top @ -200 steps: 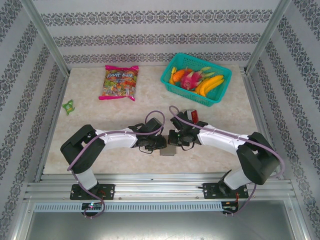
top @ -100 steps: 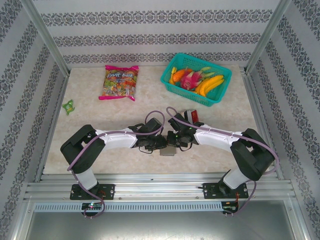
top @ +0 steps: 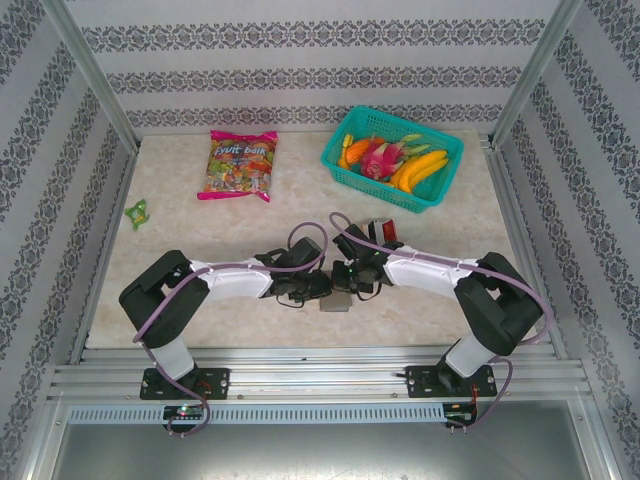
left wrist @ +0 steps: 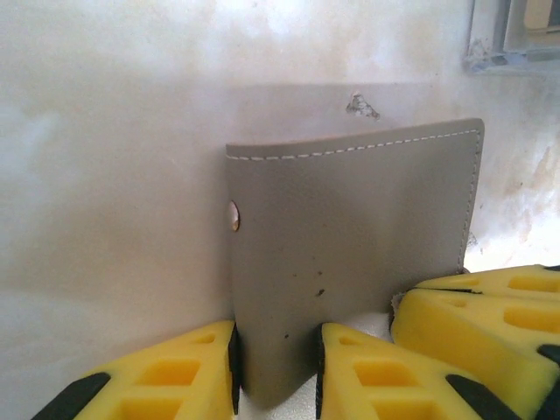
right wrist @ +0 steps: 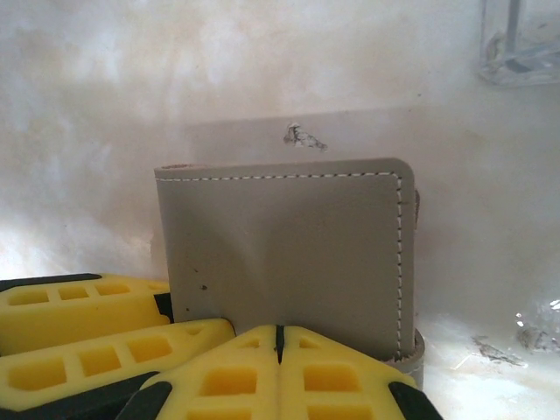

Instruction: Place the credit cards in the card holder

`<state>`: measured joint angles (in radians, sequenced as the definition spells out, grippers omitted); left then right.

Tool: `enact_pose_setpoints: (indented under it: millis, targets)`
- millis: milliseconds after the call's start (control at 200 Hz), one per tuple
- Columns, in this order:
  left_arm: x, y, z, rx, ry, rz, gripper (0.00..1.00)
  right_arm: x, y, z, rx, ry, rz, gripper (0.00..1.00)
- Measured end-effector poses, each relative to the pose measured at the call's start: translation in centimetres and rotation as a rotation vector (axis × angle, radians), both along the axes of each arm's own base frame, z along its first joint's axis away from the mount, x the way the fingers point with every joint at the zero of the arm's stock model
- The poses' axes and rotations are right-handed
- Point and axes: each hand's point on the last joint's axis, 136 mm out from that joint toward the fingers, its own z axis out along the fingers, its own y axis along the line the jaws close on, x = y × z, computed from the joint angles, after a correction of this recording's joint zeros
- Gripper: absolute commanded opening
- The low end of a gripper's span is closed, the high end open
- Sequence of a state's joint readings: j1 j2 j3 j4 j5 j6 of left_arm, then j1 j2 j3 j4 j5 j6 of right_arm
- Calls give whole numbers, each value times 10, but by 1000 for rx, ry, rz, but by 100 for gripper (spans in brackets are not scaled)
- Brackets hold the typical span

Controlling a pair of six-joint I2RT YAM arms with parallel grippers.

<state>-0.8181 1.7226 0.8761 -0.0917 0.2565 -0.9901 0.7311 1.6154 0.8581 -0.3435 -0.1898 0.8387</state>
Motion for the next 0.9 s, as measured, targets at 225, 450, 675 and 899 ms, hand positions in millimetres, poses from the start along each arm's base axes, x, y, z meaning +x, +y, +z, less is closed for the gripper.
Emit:
enact_pose_setpoints:
  millis: [225, 450, 675, 899]
  targets:
    - [0, 1, -1, -8, 0, 17, 28, -1, 1, -6, 22, -8, -28, 0]
    - [1, 4, -1, -4, -2, 34, 28, 0, 4, -7, 32, -11, -48, 0]
    - [1, 4, -1, -8, -7, 36, 28, 1, 3, -6, -10, -11, -35, 0]
    - [0, 9, -1, -16, -28, 45, 30, -1, 5, -8, -75, -14, -20, 0]
